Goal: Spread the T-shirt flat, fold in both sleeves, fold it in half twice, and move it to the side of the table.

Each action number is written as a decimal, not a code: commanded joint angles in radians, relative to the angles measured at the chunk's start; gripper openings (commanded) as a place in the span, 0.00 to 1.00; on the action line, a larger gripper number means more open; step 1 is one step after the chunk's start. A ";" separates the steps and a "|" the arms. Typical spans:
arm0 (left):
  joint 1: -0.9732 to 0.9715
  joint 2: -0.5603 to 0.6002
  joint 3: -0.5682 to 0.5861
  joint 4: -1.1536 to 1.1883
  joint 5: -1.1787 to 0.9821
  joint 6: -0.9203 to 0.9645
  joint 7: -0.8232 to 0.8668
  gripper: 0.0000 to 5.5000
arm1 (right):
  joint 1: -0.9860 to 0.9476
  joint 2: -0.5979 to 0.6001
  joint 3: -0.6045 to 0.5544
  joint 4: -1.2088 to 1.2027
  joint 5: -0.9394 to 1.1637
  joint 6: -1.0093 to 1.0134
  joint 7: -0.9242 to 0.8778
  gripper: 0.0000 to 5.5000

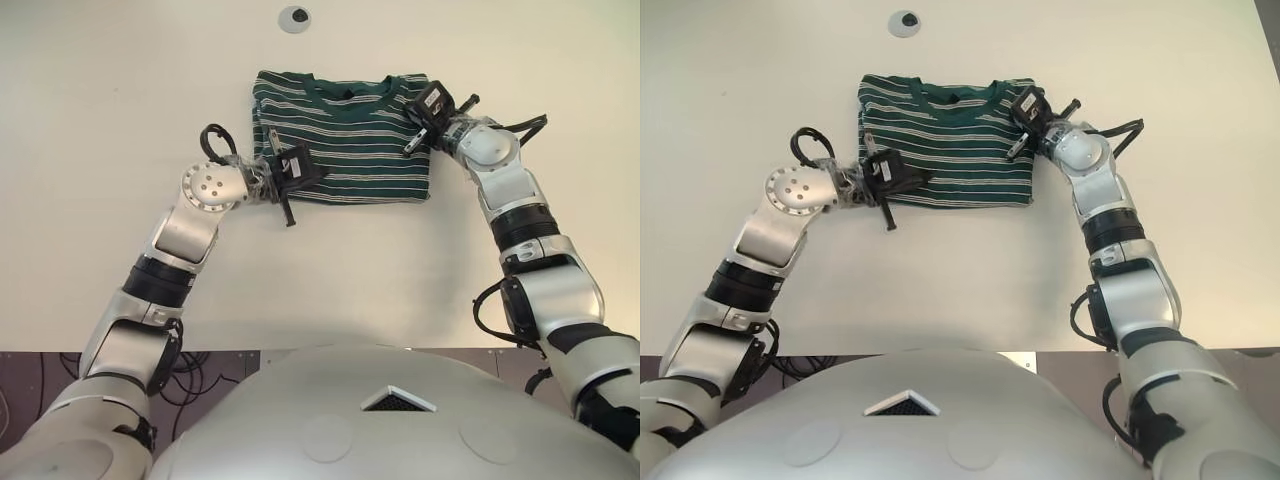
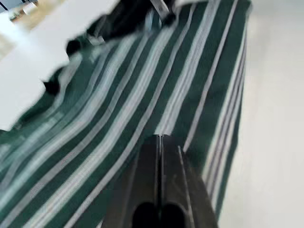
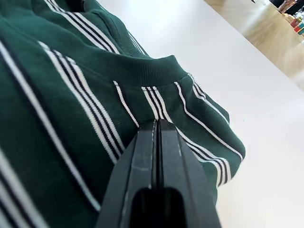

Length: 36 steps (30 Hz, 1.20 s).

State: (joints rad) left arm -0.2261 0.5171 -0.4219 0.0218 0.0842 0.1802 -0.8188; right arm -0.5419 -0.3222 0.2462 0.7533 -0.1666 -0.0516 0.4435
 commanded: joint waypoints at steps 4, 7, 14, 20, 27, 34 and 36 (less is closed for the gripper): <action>0.007 0.080 -0.039 0.091 0.106 0.058 -0.027 0.00 | 0.121 -0.098 0.104 -0.155 -0.108 0.130 0.129 0.00; 0.008 0.135 -0.022 0.081 0.092 0.042 -0.071 0.00 | 0.226 -0.191 0.165 -0.318 -0.160 0.187 0.226 0.00; -0.171 0.100 0.009 0.247 0.130 -0.086 -0.006 0.00 | 0.621 -0.397 0.260 -0.970 -0.060 0.342 0.470 0.00; -0.305 -0.038 -0.042 0.468 0.235 -0.212 0.127 0.00 | 0.763 -0.259 0.254 -1.214 0.079 0.554 0.347 0.00; -0.288 -0.024 0.057 0.429 0.130 -0.364 0.099 0.08 | 0.833 -0.242 0.005 -1.370 0.234 0.680 0.265 0.04; 0.033 0.182 0.241 0.043 -0.107 -0.528 -0.051 0.30 | 1.075 -0.343 -0.469 -1.708 0.486 0.705 0.374 0.28; 0.144 0.246 0.244 -0.035 -0.108 -0.531 -0.090 0.36 | 1.153 -0.397 -0.474 -1.681 0.427 0.628 0.409 0.34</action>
State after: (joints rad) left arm -0.1670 0.7053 -0.1849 0.0545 -0.0236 -0.3455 -0.8695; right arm 0.5463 -0.6702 -0.2161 -0.9398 0.3070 0.6356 0.8252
